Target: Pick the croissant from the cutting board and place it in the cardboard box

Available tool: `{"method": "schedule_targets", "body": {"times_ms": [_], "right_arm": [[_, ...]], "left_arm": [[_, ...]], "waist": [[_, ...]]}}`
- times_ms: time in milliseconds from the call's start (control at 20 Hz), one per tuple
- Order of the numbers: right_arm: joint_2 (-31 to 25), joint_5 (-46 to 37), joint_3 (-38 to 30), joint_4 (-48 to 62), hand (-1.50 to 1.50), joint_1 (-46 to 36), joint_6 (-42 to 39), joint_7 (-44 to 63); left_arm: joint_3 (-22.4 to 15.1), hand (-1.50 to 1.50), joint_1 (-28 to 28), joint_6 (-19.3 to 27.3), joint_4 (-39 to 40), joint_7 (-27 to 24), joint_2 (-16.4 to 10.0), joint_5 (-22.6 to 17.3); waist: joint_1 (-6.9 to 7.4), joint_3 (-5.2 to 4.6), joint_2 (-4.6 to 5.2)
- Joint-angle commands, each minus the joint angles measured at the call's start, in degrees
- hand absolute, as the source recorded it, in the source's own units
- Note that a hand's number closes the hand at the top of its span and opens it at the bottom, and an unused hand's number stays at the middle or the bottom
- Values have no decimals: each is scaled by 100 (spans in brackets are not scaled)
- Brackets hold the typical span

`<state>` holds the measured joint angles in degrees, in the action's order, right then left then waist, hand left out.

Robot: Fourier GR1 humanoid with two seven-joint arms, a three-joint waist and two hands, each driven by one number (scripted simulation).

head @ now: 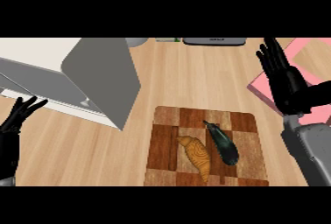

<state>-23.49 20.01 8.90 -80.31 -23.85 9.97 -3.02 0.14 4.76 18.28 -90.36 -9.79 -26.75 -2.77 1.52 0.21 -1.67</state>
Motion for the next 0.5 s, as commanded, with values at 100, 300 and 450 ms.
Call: {"method": "schedule_targets", "body": {"times_ms": [100, 300, 450], "right_arm": [[138, -1221, 955, -1078, 150, 228, 489, -175], [-1563, -3021, 1548, -853, 150, -98, 4, -365], [-705, -3316, 1646, -1243, 150, 1027, 1414, -121]], "left_arm": [[-100, 0, -242, 39, 383, 549, 395, -146], [-164, 0, 328, -50, 178, 580, 575, -420], [-139, 0, 335, -23, 258, 962, 808, -750]], "waist": [[-293, -33, 127], [-476, -299, 16], [-807, -41, 116]]}}
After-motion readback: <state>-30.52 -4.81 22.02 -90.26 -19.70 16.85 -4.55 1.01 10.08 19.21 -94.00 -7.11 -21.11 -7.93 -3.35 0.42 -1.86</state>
